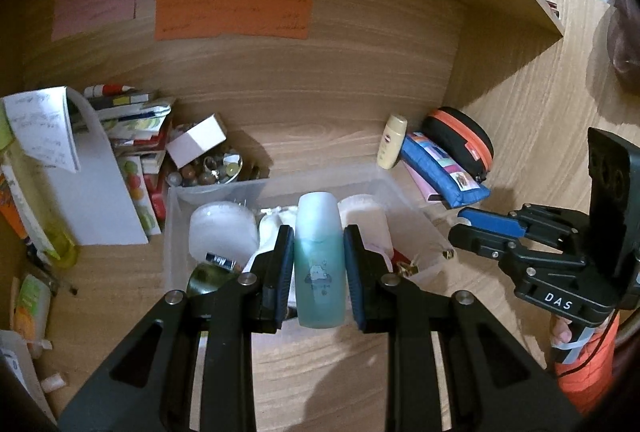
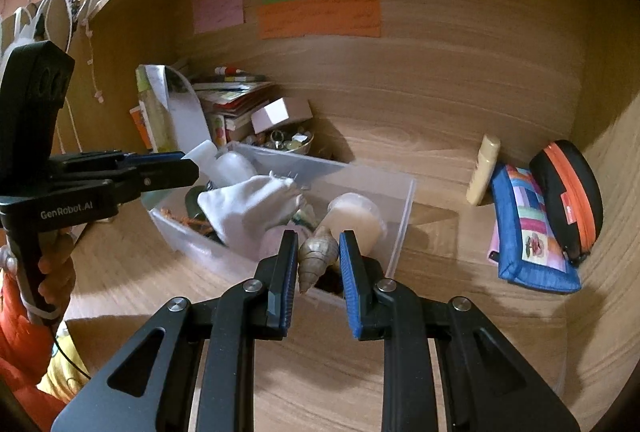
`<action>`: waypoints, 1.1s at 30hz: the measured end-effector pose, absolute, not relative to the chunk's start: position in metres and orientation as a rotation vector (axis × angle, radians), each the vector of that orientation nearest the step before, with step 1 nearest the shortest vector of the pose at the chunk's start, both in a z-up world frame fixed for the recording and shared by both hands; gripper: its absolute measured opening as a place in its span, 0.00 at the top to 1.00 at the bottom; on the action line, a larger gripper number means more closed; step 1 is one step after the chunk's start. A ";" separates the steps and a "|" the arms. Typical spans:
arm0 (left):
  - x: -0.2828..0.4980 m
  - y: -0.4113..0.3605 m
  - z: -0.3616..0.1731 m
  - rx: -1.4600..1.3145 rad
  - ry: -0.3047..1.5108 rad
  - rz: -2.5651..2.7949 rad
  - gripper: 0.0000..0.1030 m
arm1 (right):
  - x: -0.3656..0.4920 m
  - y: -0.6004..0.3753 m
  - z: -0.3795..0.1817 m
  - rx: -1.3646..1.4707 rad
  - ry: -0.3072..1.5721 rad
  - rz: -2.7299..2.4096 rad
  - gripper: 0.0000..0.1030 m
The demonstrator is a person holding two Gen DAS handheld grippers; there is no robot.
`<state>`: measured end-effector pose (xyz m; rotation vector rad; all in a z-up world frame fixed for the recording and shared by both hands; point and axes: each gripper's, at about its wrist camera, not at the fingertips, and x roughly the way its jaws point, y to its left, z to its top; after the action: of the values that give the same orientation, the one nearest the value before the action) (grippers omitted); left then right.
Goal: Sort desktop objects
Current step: 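Lower the blue bottle and seashell into the clear box and release both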
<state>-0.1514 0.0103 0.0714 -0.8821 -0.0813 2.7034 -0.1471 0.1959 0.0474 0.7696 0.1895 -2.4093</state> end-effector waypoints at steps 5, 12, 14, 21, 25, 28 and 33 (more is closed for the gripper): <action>-0.163 0.017 0.069 -0.897 -0.073 2.690 0.76 | -0.157 0.194 0.043 0.782 0.186 -2.403 0.82; -0.183 0.029 0.053 -0.967 -0.034 2.659 0.76 | -0.172 0.192 0.029 0.823 0.173 -2.385 0.82; -0.189 0.030 0.047 -0.989 -0.033 2.649 0.76 | -0.177 0.190 0.023 0.842 0.174 -2.378 0.82; -0.203 0.034 0.028 -1.051 -0.036 2.613 0.76 | -0.187 0.184 0.008 0.893 0.182 -2.368 0.82; -0.207 0.037 0.018 -1.082 -0.017 2.605 0.76 | -0.190 0.183 0.004 0.899 0.182 -2.370 0.81; -0.207 0.036 0.016 -1.086 -0.011 2.605 0.76 | -0.189 0.182 0.004 0.892 0.188 -2.374 0.81; -0.201 0.037 0.019 -1.062 0.007 2.597 0.76 | -0.182 0.175 0.006 0.885 0.239 -2.375 0.78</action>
<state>-0.2015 0.0369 0.0193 -1.0623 0.0074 2.5974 -0.1822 0.1755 0.0057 0.8855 0.2390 -2.3746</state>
